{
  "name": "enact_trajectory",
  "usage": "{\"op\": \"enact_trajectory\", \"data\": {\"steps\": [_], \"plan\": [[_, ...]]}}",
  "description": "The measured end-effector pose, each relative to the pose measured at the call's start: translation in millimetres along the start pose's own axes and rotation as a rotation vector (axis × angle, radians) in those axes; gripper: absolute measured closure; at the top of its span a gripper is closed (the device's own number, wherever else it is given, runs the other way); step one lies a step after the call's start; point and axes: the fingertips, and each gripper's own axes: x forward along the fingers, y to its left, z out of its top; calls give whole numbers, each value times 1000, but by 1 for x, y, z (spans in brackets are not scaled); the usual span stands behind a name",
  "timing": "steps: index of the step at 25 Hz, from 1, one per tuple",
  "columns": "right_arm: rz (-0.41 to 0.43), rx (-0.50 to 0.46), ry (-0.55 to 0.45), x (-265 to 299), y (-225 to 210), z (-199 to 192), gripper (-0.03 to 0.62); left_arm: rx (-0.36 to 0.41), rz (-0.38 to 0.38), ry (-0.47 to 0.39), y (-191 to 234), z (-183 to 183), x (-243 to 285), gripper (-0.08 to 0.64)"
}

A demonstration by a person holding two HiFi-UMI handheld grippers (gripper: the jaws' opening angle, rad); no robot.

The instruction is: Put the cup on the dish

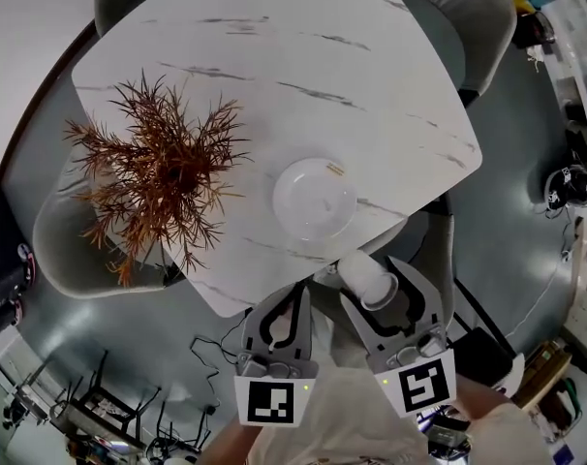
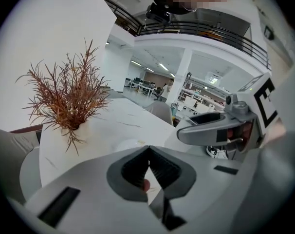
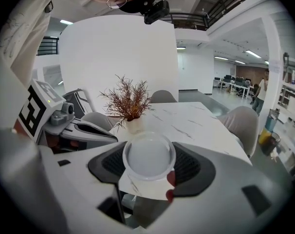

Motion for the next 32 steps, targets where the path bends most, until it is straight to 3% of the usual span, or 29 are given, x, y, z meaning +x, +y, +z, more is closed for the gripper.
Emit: {"op": "enact_trajectory", "data": {"steps": [6, 9, 17, 32], "plan": [[-1, -5, 18, 20, -1, -13, 319, -78, 50, -15, 16, -8, 20, 554], [-3, 2, 28, 29, -3, -17, 319, -56, 42, -9, 21, -8, 30, 554], [-11, 3, 51, 57, -15, -28, 319, -97, 61, 13, 42, -22, 58, 554], [2, -84, 146, 114, -24, -58, 318, -112, 46, 71, 59, -47, 94, 554]]}}
